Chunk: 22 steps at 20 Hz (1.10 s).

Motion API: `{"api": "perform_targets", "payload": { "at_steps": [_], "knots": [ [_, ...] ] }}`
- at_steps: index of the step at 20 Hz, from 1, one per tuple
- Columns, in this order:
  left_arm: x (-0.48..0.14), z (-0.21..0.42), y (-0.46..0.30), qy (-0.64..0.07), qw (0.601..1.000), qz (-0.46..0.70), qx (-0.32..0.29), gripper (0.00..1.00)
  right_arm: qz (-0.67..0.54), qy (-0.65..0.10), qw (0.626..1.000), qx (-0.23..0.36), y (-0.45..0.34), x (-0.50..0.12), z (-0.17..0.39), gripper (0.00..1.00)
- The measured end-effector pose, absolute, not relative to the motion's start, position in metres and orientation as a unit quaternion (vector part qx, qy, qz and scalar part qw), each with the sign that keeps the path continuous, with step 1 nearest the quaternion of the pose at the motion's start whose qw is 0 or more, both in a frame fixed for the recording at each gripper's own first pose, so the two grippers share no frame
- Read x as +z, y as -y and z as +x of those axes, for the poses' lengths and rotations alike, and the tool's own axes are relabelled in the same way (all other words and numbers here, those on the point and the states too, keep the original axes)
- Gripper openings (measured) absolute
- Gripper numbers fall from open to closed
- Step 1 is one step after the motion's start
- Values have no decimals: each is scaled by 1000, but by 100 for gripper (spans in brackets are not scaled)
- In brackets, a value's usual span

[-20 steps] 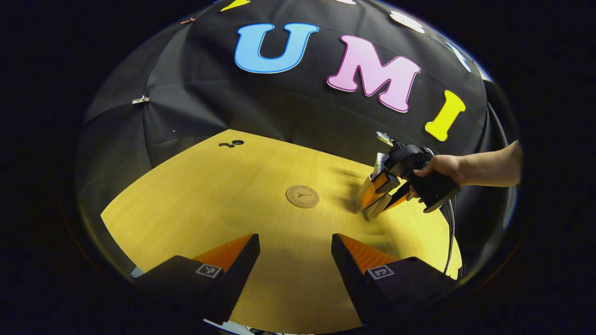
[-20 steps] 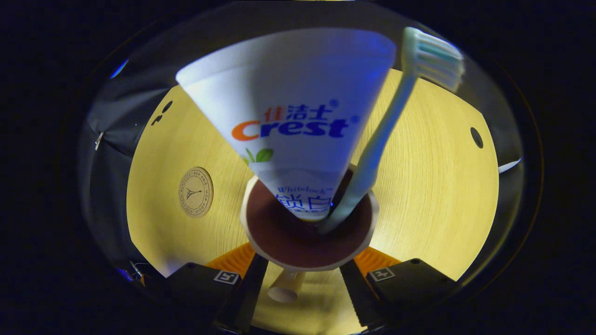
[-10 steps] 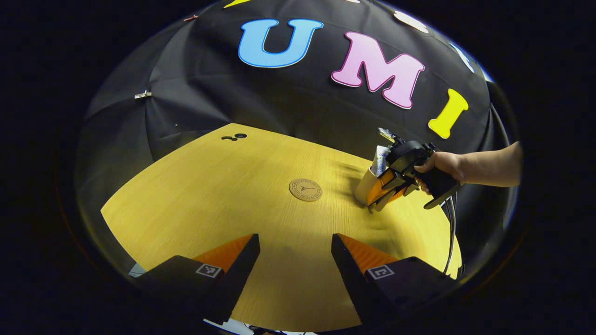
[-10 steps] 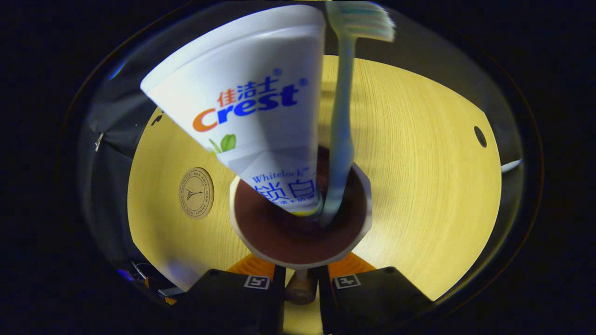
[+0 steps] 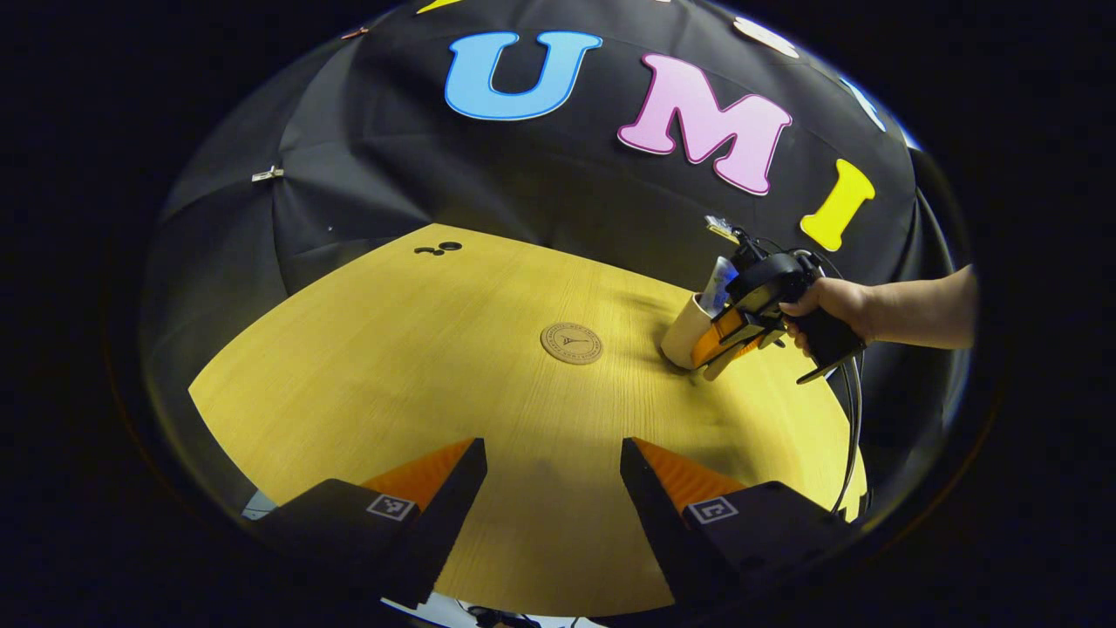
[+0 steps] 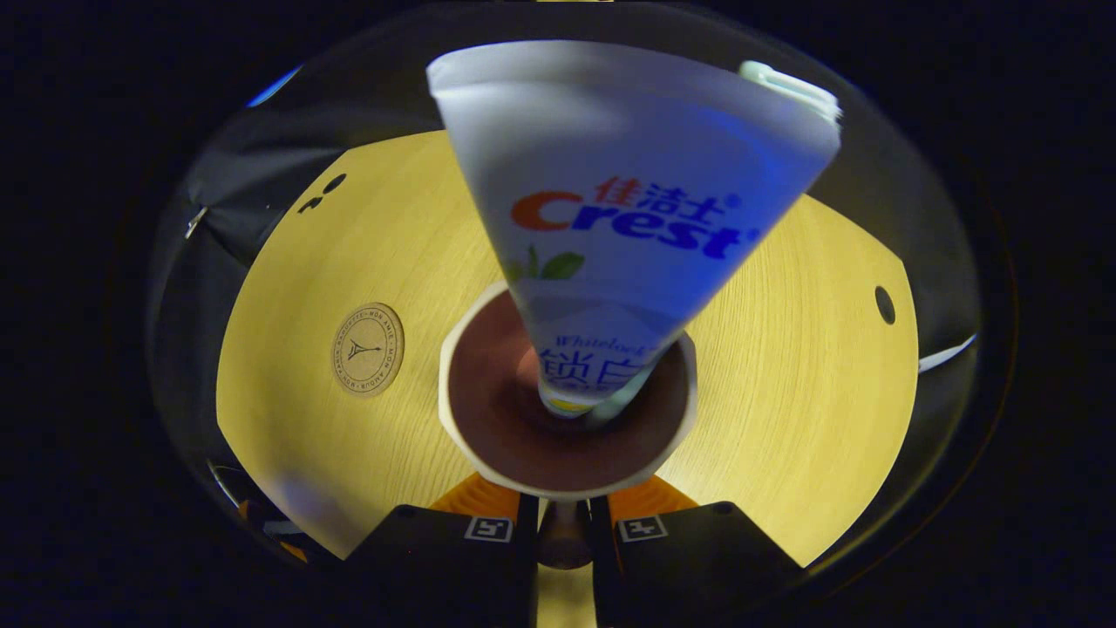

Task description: Put the toothbrush and toothpaste on the desktop into the cup, then pick up the cup and place it on the coaster on the desktop.

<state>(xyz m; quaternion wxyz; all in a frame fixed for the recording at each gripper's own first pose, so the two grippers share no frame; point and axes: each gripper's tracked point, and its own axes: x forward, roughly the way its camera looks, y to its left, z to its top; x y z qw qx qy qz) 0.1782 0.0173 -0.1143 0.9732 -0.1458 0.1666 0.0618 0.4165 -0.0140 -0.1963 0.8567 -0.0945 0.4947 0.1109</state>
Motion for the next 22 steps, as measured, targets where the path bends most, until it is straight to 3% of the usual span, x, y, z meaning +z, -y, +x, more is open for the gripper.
{"api": "perform_targets", "payload": {
  "at_steps": [14, 22],
  "knots": [
    [-125, 152, -34, -167, 970, -160, 77, 98, -126, -486, 845, 182, -93, -184, 405, 29],
    [-138, 127, -61, -171, 965, -169, 105, 97, -174, -498, 823, 210, -153, -208, 398, 29]
  ]
}}
